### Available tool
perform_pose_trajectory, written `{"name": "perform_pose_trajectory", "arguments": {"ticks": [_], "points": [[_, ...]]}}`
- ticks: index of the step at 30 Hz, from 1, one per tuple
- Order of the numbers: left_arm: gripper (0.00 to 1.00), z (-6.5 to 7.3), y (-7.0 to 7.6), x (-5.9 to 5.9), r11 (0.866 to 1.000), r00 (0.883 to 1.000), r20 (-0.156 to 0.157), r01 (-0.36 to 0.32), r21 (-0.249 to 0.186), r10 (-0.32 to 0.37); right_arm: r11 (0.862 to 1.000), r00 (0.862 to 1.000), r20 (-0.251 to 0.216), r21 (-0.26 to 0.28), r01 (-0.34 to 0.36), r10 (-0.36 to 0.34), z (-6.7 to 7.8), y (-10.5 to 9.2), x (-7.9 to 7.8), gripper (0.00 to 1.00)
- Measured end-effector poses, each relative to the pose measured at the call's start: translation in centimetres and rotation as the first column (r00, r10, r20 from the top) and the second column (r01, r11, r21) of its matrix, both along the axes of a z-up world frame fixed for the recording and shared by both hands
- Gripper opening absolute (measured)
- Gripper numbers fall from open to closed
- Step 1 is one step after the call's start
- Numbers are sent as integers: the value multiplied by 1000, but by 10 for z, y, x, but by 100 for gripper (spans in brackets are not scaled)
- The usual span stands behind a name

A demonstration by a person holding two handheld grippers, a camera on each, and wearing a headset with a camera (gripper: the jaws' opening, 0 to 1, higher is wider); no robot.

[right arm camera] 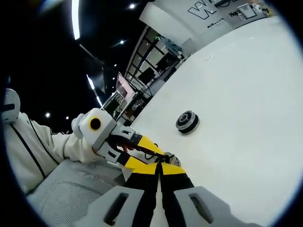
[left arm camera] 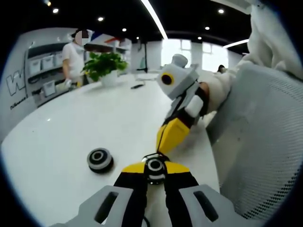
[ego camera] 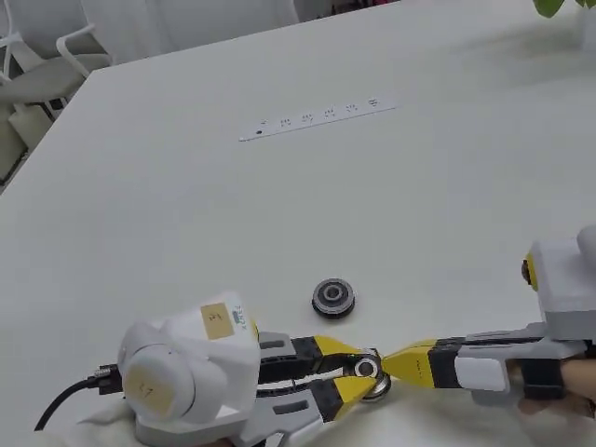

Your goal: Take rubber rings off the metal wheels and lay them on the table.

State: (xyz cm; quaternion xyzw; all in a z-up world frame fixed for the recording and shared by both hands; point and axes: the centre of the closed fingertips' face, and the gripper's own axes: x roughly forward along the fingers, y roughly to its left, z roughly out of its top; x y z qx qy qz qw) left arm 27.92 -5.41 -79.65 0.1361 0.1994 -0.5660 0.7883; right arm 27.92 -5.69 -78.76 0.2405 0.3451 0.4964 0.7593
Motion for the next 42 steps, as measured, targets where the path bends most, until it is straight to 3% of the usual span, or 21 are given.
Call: {"name": "perform_pose_trajectory", "arguments": {"ticks": [15, 22, 31, 36, 42], "points": [[13, 0, 0, -1, 1000, 1000, 1, 1, -2, -1, 999, 1000, 1, 37, -19, 19, 6, 3, -3, 0], [13, 0, -1, -1, 1000, 1000, 4, -3, -1, 3, 996, 1000, -8, 84, -12, 13, 13, 4, -3, 0], [14, 1, -2, -2, 1000, 1000, 2, -24, 14, 24, 999, 1000, -1, 40, -27, 27, 4, 4, -5, 0], [16, 2, -2, -4, 999, 1000, -17, -25, 38, 26, 999, 1000, -5, 35, -18, 18, 2, 2, -3, 0], [19, 3, -4, -6, 998, 1000, -1, -6, 59, 6, 999, 1000, -12, 43, -11, 12, 3, 2, -2, 0]]}}
